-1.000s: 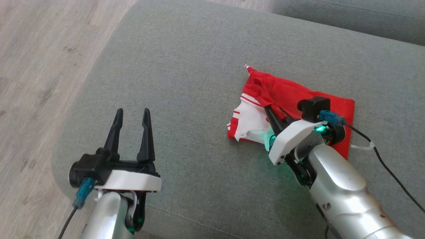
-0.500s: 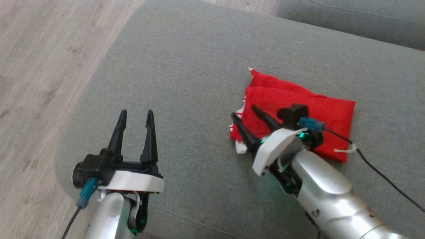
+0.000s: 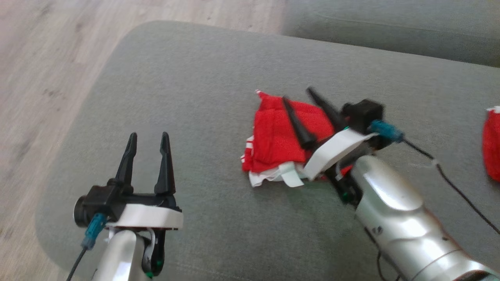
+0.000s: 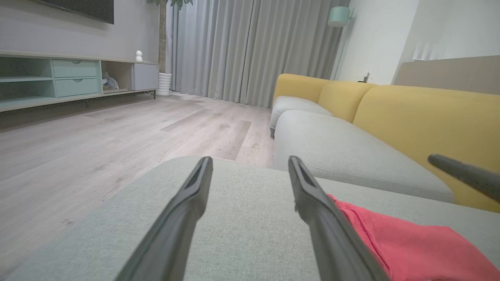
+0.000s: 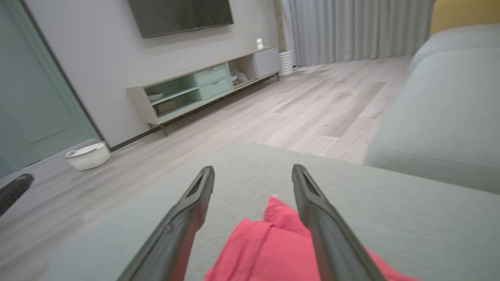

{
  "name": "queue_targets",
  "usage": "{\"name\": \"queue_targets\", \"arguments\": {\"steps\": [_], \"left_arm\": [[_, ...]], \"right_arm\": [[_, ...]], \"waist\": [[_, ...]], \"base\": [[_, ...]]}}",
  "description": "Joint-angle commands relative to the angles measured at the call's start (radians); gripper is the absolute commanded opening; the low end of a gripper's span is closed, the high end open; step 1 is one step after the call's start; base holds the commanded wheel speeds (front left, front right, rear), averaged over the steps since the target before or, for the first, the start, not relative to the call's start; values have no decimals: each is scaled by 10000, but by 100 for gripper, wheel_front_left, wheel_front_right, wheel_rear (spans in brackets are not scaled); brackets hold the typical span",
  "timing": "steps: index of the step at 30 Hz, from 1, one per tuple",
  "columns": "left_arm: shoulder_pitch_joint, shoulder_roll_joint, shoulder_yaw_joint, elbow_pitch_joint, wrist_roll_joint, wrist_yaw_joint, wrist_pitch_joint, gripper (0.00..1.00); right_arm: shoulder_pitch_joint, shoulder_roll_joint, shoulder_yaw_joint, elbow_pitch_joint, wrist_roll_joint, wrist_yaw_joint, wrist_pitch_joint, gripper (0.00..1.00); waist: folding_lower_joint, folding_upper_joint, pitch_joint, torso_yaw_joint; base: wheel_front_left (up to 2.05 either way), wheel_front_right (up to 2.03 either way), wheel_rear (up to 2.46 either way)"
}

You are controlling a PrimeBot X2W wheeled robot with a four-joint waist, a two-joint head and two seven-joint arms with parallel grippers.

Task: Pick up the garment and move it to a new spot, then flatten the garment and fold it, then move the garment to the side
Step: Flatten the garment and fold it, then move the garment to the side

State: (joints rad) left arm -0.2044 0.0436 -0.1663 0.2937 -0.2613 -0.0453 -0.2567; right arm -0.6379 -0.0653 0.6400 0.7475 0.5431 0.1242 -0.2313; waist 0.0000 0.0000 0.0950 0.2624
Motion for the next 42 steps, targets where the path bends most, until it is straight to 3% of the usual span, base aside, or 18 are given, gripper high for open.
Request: {"name": "queue_targets", "arguments": {"steps": [1, 4, 10, 18, 27, 42], "left_arm": [[-165, 66, 394, -349, 94, -57, -51, 100], [-101, 66, 513, -423, 145, -72, -51, 100], [9, 66, 656, -486, 216, -81, -51, 100], [263, 66, 799, -467, 172, 5, -51, 100], [522, 66, 841, -435, 414, 94, -51, 100], [130, 66, 511, -495, 284, 42, -51, 100]], "right_arm": [[-225, 150, -390, -255, -441, 65, -194, 100], [91, 150, -1580, -555, -1753, 65, -285, 100], [1859, 151, -3775, -2757, -3664, 65, -300, 100], [4384, 151, -5702, -5114, -4427, 65, -303, 100], [5306, 151, -5907, -5602, -4540, 65, -303, 100], [4723, 151, -5847, -5111, -4499, 65, -257, 100]], "waist": [[0, 0, -149, -356], [0, 0, -185, -700], [0, 0, -158, -1246], [0, 0, -120, -1641], [0, 0, -65, -1791], [0, 0, 589, -1440]], "base": [[0, 0, 0], [0, 0, 0], [0, 0, 0], [0, 0, 0], [0, 0, 0], [0, 0, 0]]}}
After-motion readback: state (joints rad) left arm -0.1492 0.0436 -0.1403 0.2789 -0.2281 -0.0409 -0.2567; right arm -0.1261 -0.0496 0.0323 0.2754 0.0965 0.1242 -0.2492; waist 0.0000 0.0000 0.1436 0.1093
